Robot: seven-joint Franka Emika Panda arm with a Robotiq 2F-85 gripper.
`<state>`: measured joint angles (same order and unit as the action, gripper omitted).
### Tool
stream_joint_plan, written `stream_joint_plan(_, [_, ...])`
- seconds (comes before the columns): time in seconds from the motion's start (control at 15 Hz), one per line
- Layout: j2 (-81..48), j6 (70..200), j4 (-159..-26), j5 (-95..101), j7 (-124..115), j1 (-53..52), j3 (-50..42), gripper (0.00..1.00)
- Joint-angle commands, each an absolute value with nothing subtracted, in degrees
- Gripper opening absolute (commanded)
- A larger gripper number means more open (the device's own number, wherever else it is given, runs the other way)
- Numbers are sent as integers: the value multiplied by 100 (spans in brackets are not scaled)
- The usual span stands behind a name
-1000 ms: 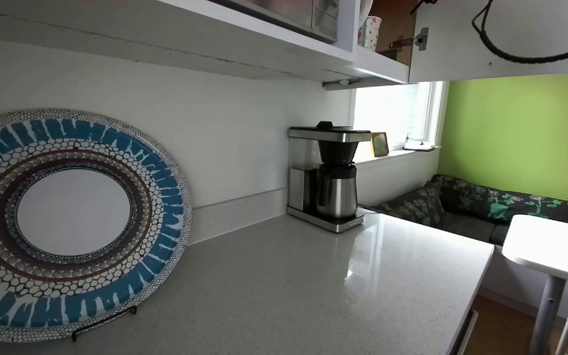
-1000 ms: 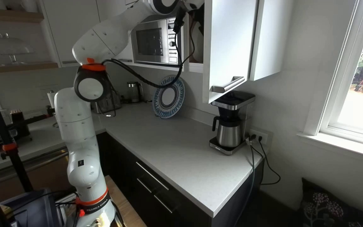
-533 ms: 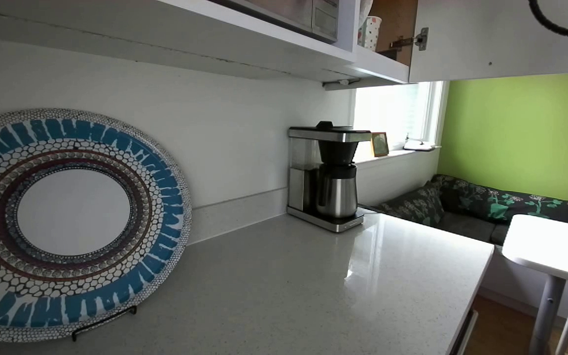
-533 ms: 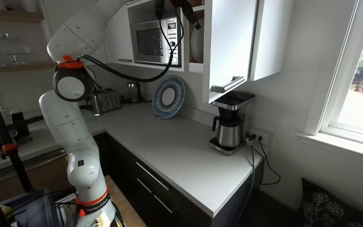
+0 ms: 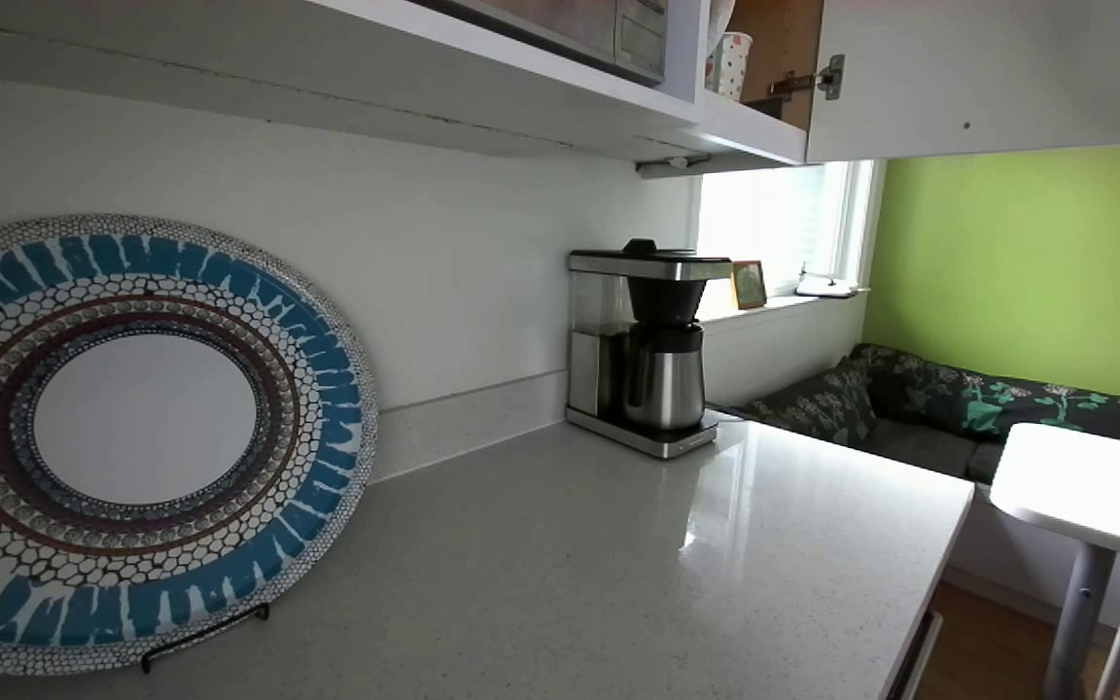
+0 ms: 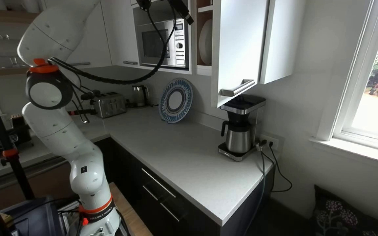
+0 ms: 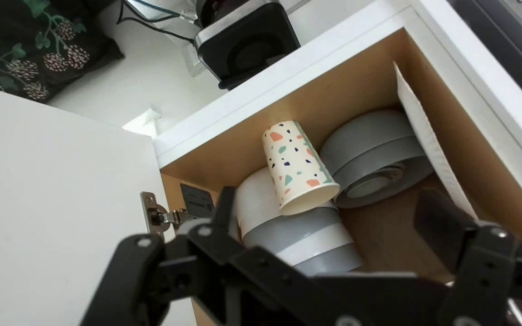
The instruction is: Put the white plate into the cupboard
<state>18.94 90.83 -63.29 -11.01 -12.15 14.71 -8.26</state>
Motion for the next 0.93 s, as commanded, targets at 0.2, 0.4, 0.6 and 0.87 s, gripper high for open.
stream_joint_plan(0.2, [2732, 8514, -6839, -1003, -463, 1485, -974, 100])
stream_joint_plan(0.4, [2962, 8444, -6970, -890, -263, 1523, -998, 100])
stream_joint_plan(0.6, [2874, 8474, -6882, -972, -302, 1500, -1004, 100])
stream_joint_plan(0.87, [3022, 8422, -6968, -806, -304, 1232, -1120, 100])
